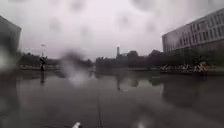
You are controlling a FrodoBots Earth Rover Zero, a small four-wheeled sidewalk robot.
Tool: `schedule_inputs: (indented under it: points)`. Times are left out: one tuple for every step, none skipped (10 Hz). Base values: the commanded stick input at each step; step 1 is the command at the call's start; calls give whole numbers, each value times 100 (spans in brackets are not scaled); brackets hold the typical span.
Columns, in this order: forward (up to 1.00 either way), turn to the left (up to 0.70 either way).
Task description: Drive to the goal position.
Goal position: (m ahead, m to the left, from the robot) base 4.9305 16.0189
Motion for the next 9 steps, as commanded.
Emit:
schedule_inputs:
  points:
    - [70, 1]
    - [70, 1]
    - [70, 1]
    - [70, 1]
    - [70, 1]
    - [70, 1]
    - [70, 1]
    - [70, 1]
    - [70, 1]
